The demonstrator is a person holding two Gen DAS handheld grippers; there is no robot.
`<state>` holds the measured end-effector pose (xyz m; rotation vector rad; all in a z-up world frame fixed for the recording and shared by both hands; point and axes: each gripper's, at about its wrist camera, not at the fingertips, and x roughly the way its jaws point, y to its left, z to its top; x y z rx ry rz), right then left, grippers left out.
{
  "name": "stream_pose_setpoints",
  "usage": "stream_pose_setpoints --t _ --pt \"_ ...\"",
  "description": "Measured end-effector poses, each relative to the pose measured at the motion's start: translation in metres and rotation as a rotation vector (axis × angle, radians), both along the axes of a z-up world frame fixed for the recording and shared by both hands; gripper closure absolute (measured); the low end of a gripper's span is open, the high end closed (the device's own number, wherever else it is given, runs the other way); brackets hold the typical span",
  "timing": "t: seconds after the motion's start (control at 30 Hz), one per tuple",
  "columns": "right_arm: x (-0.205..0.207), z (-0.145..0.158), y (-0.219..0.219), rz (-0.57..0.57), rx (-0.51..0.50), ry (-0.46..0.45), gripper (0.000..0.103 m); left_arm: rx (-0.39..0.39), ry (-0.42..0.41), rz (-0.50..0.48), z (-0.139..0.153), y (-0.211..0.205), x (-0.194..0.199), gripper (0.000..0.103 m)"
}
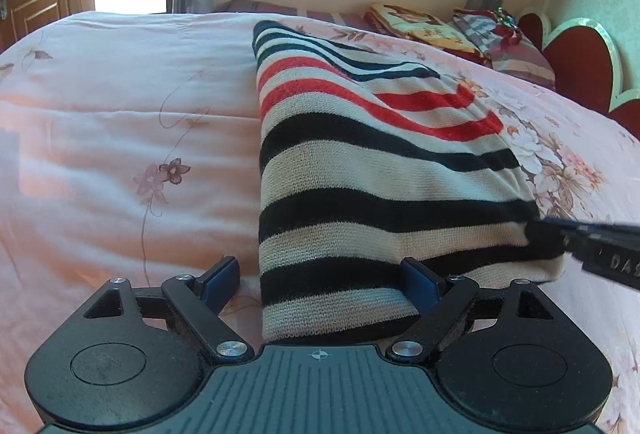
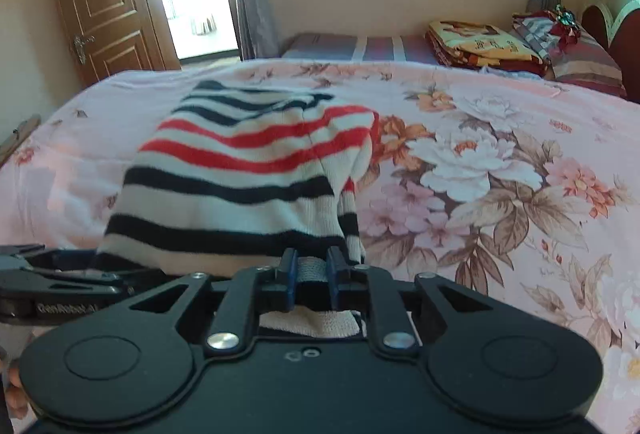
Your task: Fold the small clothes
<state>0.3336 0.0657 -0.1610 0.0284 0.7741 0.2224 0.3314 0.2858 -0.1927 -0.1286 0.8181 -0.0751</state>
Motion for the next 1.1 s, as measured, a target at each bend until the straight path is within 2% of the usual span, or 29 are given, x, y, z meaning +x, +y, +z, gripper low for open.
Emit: stream_pose_setpoints --t 0.07,0.1,0.13,0.33,0.4,0.5,0.53,0.6,0.67,0.77,0.83,0.97,1.1 --pt "-0.001 0.001 -0.004 -0.025 0.041 0.003 0.087 0.017 0.002 0.000 0.001 -0.002 0.001 0.013" --pt "-0.002 0.004 -0.004 -0.027 0.047 0.000 0.085 0.029 0.006 0.006 0.002 -0.003 0.001 0.001" --pt "-0.005 0.007 -0.004 -0.026 0.051 -0.005 0.084 0.047 0.011 0.021 0.002 -0.003 0.003 0.000" --pt "-0.016 0.019 -0.007 -0.054 0.117 0.000 0.072 0.005 0.048 0.034 0.001 0.004 0.005 0.000" --pt "-0.019 0.022 -0.006 -0.058 0.123 0.007 0.059 0.006 0.065 0.043 0.002 0.002 0.007 0.000" --pt "-0.023 0.026 -0.006 -0.063 0.151 0.015 0.051 0.031 0.098 0.066 0.004 -0.003 0.010 0.000" --pt "-0.025 0.028 -0.007 -0.070 0.167 0.019 0.049 0.046 0.096 0.065 0.004 -0.005 0.011 0.000" --pt "-0.027 0.030 -0.011 -0.096 0.205 0.025 0.037 0.084 0.093 0.056 0.005 -0.011 0.012 0.000" --pt "-0.029 0.032 -0.016 -0.129 0.249 0.035 0.033 0.100 0.090 0.054 0.007 -0.013 0.011 0.000" --pt "-0.032 0.032 -0.020 -0.144 0.299 0.079 0.020 0.049 0.128 0.102 0.009 -0.008 0.013 0.000" --pt "-0.034 0.029 -0.019 -0.138 0.293 0.109 0.017 0.027 0.140 0.136 0.008 -0.004 0.012 0.000" --pt "-0.040 0.026 -0.015 -0.120 0.256 0.155 0.009 0.136 0.086 0.136 0.014 -0.014 0.002 0.000" --pt "-0.045 0.030 -0.013 -0.111 0.255 0.180 0.001 0.185 0.082 0.112 0.022 -0.020 -0.004 0.000"
